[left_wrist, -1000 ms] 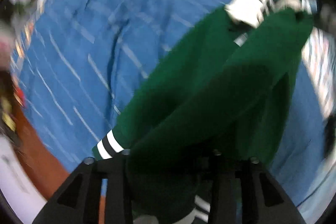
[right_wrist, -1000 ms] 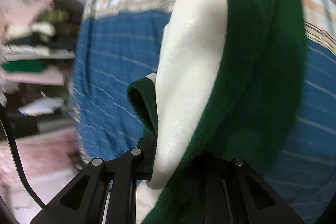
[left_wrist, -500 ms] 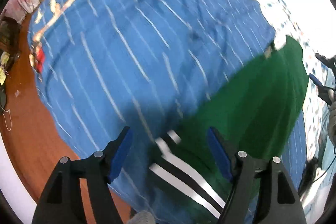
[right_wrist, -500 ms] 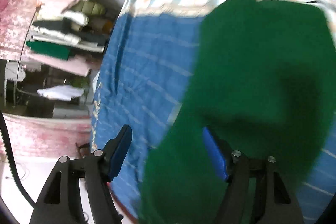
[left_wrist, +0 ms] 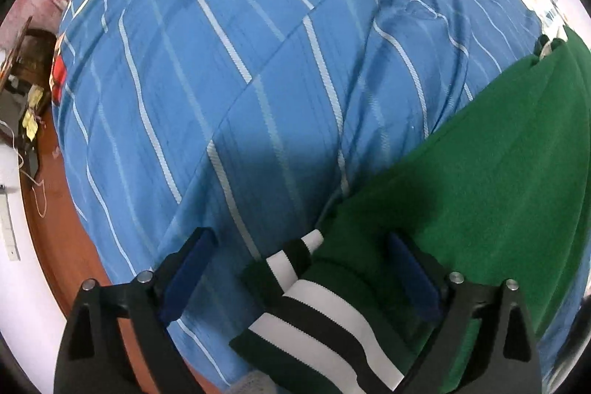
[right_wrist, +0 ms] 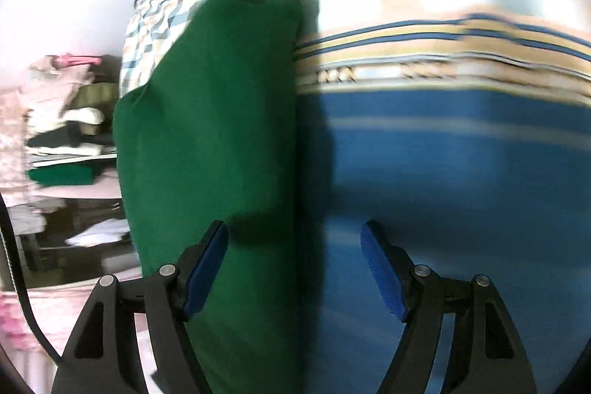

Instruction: Fold large clothes

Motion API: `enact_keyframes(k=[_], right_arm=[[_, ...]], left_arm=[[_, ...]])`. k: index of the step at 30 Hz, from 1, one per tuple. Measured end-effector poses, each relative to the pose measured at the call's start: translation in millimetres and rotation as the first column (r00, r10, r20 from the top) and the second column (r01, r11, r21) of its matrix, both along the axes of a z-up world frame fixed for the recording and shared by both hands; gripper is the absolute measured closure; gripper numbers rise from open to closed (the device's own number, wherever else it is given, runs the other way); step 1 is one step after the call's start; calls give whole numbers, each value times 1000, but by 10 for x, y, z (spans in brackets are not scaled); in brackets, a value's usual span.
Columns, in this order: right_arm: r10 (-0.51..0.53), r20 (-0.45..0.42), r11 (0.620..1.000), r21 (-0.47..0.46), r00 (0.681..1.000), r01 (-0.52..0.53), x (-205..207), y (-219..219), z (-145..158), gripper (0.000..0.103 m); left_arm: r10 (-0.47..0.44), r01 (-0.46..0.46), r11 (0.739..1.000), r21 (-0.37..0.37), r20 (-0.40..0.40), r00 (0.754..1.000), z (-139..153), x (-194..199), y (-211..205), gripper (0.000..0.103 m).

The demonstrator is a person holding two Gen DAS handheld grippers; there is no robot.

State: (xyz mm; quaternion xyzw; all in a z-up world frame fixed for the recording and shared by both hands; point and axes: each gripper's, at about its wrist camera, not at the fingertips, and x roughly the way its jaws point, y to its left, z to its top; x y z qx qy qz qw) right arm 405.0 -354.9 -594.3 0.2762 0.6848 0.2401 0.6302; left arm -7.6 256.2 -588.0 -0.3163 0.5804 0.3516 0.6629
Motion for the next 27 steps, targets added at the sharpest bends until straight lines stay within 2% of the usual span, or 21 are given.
enact_keyframes(k=[3,4,5,6,7,11,13,16,18,21,22,25,27], right_arm=[[-31,42,992,127,999,26,282,259,-190,32],[-36,55,987,161,998,26,345,346,-197,46],[-29,55,983,184,998,18,372,399,-191,51],[-13,66,986,165,998,2,398,497,-194,59],[0,78,987,159,997,-13,404,563,-194,76],[-54,90,986,164,995,38,321,517,-68,85],[-131,89,976,186,987,113,184,264,94,88],[-268,78,949,191,960,249,-163,-242,360,88],[-383,52,912,182,922,368,-525,-783,539,88],[-540,24,835,140,841,532,-1224,-1553,776,89],[-592,24,803,107,806,586,-1557,-1849,888,89],[-686,5,728,10,728,686,-2414,-2465,1095,89],[-736,-31,676,-86,676,732,-3068,-2838,1168,89]], left_arm=[[-17,18,999,27,-14,1000,-23,121,8,3],[-17,18,999,34,-15,1000,-40,173,17,3],[-17,17,999,41,-14,1000,-28,216,16,3],[-16,17,999,52,-11,1000,2,280,31,3],[-18,19,998,63,-10,1000,8,319,49,3],[-21,23,993,115,-16,1000,110,569,234,4],[-18,18,992,126,4,1000,226,666,321,4],[-27,18,989,147,58,998,535,806,444,4],[-36,23,988,151,88,995,762,832,465,4],[-66,51,987,151,97,993,951,789,359,4],[-79,65,986,155,88,993,986,781,332,4],[-116,108,983,150,46,992,978,654,83,4],[-125,122,988,99,25,992,875,568,33,4]])
